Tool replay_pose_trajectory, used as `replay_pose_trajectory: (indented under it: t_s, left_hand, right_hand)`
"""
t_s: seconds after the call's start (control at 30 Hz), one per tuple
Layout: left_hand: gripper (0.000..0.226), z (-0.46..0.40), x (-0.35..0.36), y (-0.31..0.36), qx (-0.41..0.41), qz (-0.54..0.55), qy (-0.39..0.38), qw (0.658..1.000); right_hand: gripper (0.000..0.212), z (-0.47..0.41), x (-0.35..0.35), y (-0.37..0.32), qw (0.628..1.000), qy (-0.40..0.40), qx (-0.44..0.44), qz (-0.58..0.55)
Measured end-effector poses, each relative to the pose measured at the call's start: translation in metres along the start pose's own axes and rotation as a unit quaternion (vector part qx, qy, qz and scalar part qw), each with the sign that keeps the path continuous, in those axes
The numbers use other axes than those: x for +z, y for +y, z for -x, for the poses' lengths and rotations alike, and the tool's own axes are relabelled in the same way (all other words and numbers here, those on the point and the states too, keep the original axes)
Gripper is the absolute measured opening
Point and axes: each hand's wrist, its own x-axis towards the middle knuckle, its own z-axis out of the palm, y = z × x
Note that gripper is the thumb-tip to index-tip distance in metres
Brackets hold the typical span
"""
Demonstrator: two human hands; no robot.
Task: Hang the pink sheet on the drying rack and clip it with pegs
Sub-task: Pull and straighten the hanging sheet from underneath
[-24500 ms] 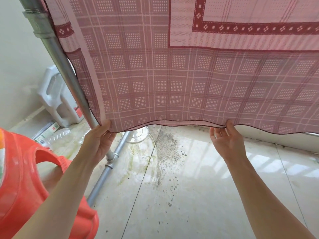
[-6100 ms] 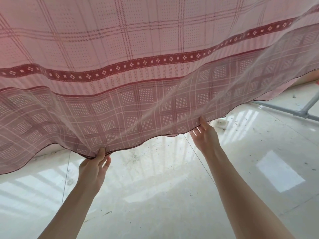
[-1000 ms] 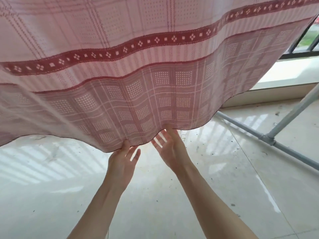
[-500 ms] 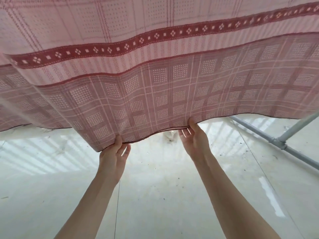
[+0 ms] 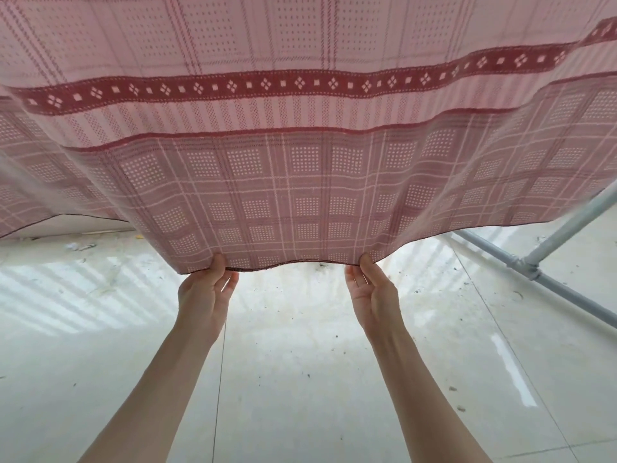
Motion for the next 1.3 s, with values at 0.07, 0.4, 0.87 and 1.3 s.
replay_pose_trajectory:
  t_s: [0.07,0.4,0.87,1.3]
  left_hand:
    - [0.006,0.001,-0.001,0.001,-0.002,-0.005,0.001,1.000]
    - [0.005,0.003,-0.001,0.000,-0.016,-0.005,-0.005,1.000]
    - [0.021,0.043,0.071,-0.056,-0.127,-0.123,-0.199,0.964]
    - [0.004,0.035,0.083,-0.061,-0.087,-0.155,-0.048,0.983]
  right_hand:
    - [0.014,0.001,-0.002,0.002,1.000,-0.003,0.007,-0.011]
    - [0.017,-0.004,0.004,-0.005,0.999,0.000,0.020,-0.046]
    - [0.017,0.015,0.008,0.007,0.999,0.018,0.001,0.031]
    - [0.042,-0.007,0.001,-0.099,0.993,-0.080,-0.088,-0.022]
